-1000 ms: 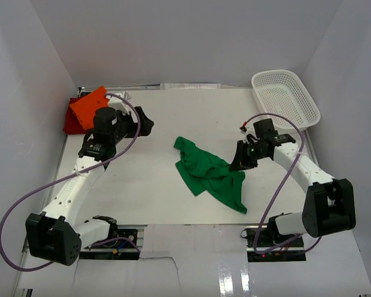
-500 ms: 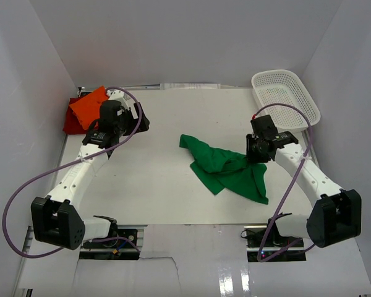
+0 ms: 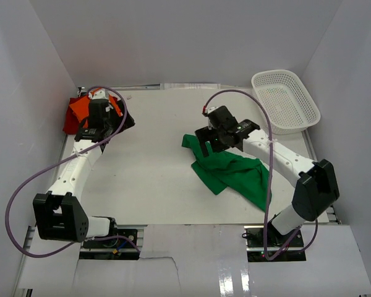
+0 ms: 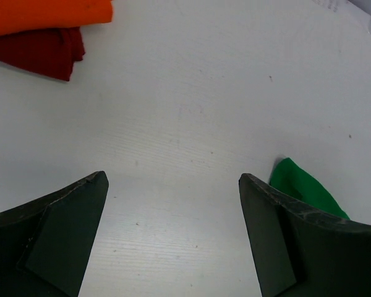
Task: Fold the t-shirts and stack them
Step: Flatten out the tshirt
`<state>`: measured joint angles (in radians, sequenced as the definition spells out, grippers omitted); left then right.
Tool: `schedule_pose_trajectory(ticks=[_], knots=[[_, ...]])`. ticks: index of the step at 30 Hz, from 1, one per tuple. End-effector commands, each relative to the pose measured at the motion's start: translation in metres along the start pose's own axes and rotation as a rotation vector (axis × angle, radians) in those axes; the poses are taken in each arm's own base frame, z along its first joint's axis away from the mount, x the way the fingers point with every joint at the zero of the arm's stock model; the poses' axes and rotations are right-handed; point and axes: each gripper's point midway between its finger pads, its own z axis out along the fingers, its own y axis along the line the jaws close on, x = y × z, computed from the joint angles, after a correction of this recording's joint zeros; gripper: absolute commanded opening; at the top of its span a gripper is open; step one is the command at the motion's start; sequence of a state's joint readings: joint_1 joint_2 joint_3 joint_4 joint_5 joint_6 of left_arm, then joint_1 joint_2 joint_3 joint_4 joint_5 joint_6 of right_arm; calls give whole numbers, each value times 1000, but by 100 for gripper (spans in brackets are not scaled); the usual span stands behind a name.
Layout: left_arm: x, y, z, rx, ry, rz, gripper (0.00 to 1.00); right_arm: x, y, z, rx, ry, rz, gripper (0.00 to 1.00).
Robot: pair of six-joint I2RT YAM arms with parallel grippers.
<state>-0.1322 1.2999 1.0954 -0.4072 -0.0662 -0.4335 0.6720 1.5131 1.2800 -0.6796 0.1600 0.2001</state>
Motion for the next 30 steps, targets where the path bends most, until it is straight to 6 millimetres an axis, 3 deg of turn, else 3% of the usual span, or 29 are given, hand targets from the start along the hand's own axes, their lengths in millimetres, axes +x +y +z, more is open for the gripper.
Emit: schedule_pose_trajectory(ticks=[1,3,4,5,7,12,19,24,30], knots=[[-11,13,4,-16,13,-99,98,-29,36,17,-81,-79,-155,100],[-15,22,8,-32,19,-126,98,-37,57,23,-89,-95,-242,100],[-12,21,11,-14,42,-137,98,-32,62,38,-86,-59,-267,100],[-12,24,12,-19,45,-153,98,-40,73,41,-105,-71,-305,89],[-18,43,12,-52,31,-202,98,-32,90,62,-137,-34,-373,78],[-18,70,15,-79,24,-263,98,-46,117,88,-167,-73,-448,78],[-19,76,15,-69,25,-279,98,-59,127,124,-155,-57,-486,76],[-18,75,13,-61,24,-273,98,-81,131,139,-148,-91,-475,75],[-16,73,15,-47,35,-269,98,-87,118,158,-150,-64,-392,69]])
